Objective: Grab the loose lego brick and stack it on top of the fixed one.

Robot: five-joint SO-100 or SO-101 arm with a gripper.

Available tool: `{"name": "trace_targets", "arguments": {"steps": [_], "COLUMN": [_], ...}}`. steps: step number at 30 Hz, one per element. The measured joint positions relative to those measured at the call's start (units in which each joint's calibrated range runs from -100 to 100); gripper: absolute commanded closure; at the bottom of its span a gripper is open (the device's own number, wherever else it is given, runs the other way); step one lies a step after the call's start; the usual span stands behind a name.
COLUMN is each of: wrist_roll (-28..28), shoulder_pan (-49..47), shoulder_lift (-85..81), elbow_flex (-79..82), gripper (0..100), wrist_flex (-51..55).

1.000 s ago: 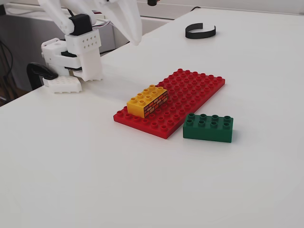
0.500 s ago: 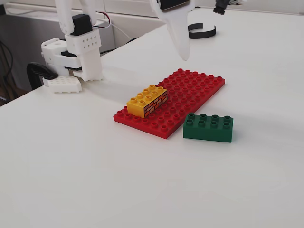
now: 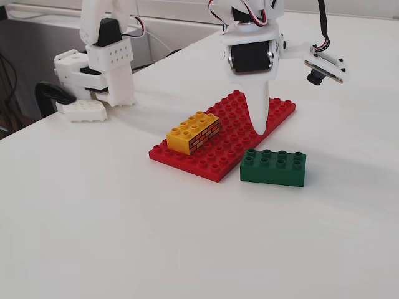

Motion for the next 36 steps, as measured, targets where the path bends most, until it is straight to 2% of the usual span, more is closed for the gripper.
{"name": "trace_targets", "arguments": {"steps": [3, 18, 27, 30, 34, 35, 36], "wrist_roll": [-0.47, -0.52, -3.33, -3.33, -3.33, -3.33, -3.33], "shoulder_pan": [0.89, 2.45, 0.52, 0.30, 0.30, 0.30, 0.30], "shoulder_lift": [0.76, 8.15, 12.31, 13.33, 14.35, 14.52, 14.52], "elbow_flex": [0.00, -0.18, -2.88, -3.96, -4.68, -4.68, -4.86], "gripper": [63, 63, 63, 72, 98, 100, 98], "wrist_flex": [0.26, -2.76, -4.66, -5.27, -6.04, -6.13, -6.82]}}
